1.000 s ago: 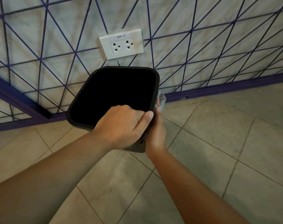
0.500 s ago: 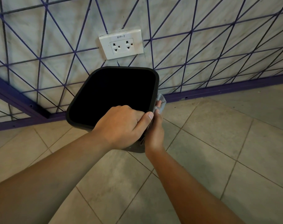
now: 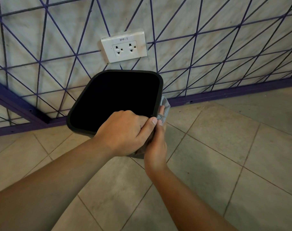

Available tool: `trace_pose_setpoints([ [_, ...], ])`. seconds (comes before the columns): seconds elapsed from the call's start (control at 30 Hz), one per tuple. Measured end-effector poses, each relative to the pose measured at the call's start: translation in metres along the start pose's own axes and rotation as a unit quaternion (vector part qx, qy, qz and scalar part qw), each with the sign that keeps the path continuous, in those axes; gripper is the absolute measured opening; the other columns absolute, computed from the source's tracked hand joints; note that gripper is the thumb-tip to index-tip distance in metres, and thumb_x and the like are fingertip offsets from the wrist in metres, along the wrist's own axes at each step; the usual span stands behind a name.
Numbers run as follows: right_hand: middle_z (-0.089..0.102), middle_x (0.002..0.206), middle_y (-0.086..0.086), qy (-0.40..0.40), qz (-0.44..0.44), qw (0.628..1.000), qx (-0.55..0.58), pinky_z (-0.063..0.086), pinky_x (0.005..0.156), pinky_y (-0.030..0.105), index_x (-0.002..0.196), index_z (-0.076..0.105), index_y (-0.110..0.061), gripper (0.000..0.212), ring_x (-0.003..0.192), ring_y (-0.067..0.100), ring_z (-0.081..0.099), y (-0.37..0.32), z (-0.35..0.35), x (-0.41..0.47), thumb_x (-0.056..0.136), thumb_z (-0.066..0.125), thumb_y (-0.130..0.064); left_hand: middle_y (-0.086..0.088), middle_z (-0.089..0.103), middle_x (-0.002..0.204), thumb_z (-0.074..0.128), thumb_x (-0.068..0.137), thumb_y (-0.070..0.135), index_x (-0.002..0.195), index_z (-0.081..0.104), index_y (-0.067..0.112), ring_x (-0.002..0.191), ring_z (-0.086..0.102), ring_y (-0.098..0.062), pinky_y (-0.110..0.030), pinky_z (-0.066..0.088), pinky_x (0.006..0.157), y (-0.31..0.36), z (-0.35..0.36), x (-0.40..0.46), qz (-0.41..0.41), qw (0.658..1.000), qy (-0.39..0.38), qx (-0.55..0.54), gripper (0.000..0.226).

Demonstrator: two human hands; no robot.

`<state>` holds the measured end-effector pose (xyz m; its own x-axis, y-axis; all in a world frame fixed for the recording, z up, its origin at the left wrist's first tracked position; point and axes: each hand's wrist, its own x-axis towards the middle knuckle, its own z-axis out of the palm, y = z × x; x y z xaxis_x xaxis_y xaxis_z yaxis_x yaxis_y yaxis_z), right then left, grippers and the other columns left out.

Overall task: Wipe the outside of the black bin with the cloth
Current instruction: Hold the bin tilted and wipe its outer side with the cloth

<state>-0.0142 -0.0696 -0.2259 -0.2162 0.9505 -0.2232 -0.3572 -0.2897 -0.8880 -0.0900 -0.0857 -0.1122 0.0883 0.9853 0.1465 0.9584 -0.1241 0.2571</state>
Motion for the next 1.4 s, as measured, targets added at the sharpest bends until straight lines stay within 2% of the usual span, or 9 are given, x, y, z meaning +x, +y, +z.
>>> trace_pose_setpoints([
  [0.13, 0.055, 0.155, 0.006, 0.033, 0.061, 0.997, 0.046, 0.039, 0.123, 0.05, 0.154, 0.049, -0.019, 0.087, 0.145, 0.021, 0.051, -0.008, -0.006, 0.02, 0.082, 0.048, -0.067, 0.011, 0.037, 0.043, 0.028, 0.099, 0.046, 0.052, 0.031, 0.034, 0.039, 0.042, -0.005, -0.022, 0.026, 0.048, 0.004, 0.0, 0.0, -0.003, 1.0, 0.009, 0.017, 0.049],
  [0.23, 0.055, 0.155, 0.001, 0.009, 0.04, 0.999, 0.028, 0.039, 0.124, 0.047, 0.153, 0.051, -0.027, 0.08, 0.146, 0.017, 0.05, -0.014, 0.0, 0.002, 0.086, 0.044, -0.069, 0.012, 0.039, 0.044, 0.028, 0.1, 0.046, 0.053, 0.033, 0.034, 0.04, 0.043, -0.005, -0.021, 0.025, 0.048, 0.001, 0.001, 0.0, -0.001, 1.0, 0.006, 0.016, 0.049],
  [0.37, 0.052, 0.158, -0.001, 0.032, 0.028, 0.999, -0.014, 0.022, 0.128, 0.059, 0.154, 0.047, -0.035, 0.087, 0.152, 0.019, 0.041, 0.003, 0.0, 0.008, 0.083, 0.038, -0.084, 0.011, 0.038, 0.043, 0.031, 0.102, 0.044, 0.052, 0.032, 0.033, 0.041, 0.042, -0.006, -0.025, 0.027, 0.048, 0.001, 0.001, 0.001, 0.0, 1.0, 0.01, 0.018, 0.051],
  [0.5, 0.057, 0.153, 0.003, 0.038, 0.047, 0.998, 0.026, 0.039, 0.122, 0.052, 0.152, 0.052, -0.026, 0.086, 0.145, 0.021, 0.051, -0.011, 0.002, 0.008, 0.08, 0.046, -0.074, 0.013, 0.038, 0.044, 0.033, 0.102, 0.042, 0.053, 0.032, 0.036, 0.041, 0.043, -0.004, -0.021, 0.026, 0.049, 0.002, 0.0, 0.0, 0.002, 1.0, 0.005, -0.002, 0.049],
  [0.83, 0.054, 0.156, 0.0, 0.025, 0.041, 0.999, 0.007, 0.036, 0.124, 0.05, 0.151, 0.052, -0.032, 0.078, 0.148, 0.018, 0.046, -0.006, 0.003, 0.008, 0.086, 0.041, -0.073, 0.012, 0.041, 0.045, 0.035, 0.103, 0.041, 0.054, 0.035, 0.036, 0.042, 0.045, -0.005, -0.022, 0.028, 0.049, 0.0, 0.0, 0.001, 0.005, 1.0, -0.004, -0.003, 0.05],
  [1.0, 0.058, 0.152, 0.003, 0.036, 0.074, 0.996, 0.035, 0.039, 0.122, 0.051, 0.152, 0.052, -0.024, 0.085, 0.143, 0.02, 0.053, -0.009, -0.003, 0.02, 0.082, 0.043, -0.071, 0.01, 0.039, 0.043, 0.035, 0.103, 0.041, 0.053, 0.033, 0.034, 0.04, 0.043, -0.005, -0.021, 0.024, 0.048, 0.003, 0.0, 0.001, 0.005, 1.0, 0.001, -0.002, 0.051],
  [1.1, 0.054, 0.156, 0.0, 0.017, 0.044, 0.999, 0.006, 0.037, 0.124, 0.049, 0.152, 0.052, -0.03, 0.082, 0.147, 0.018, 0.047, -0.012, 0.001, -0.001, 0.084, 0.04, -0.073, 0.011, 0.042, 0.045, 0.034, 0.103, 0.041, 0.054, 0.035, 0.035, 0.042, 0.046, -0.005, -0.024, 0.028, 0.048, 0.001, -0.001, 0.001, 0.004, 1.0, -0.006, -0.007, 0.05],
  [1.27, 0.058, 0.151, 0.005, 0.06, 0.092, 0.993, 0.04, 0.041, 0.121, 0.052, 0.153, 0.05, -0.022, 0.085, 0.141, 0.021, 0.054, -0.002, -0.004, 0.017, 0.082, 0.043, -0.067, 0.01, 0.034, 0.044, 0.037, 0.104, 0.038, 0.053, 0.03, 0.033, 0.04, 0.039, -0.007, -0.024, 0.023, 0.048, 0.004, -0.001, 0.0, 0.004, 1.0, 0.003, 0.006, 0.052],
  [1.4, 0.053, 0.156, -0.002, 0.04, 0.061, 0.997, 0.015, 0.038, 0.123, 0.048, 0.154, 0.049, -0.032, 0.078, 0.146, 0.016, 0.048, -0.008, 0.004, -0.002, 0.085, 0.042, -0.069, 0.01, 0.042, 0.046, 0.031, 0.102, 0.044, 0.054, 0.035, 0.034, 0.043, 0.046, -0.007, -0.027, 0.031, 0.049, 0.0, 0.0, 0.001, 0.004, 1.0, -0.004, -0.005, 0.049],
])
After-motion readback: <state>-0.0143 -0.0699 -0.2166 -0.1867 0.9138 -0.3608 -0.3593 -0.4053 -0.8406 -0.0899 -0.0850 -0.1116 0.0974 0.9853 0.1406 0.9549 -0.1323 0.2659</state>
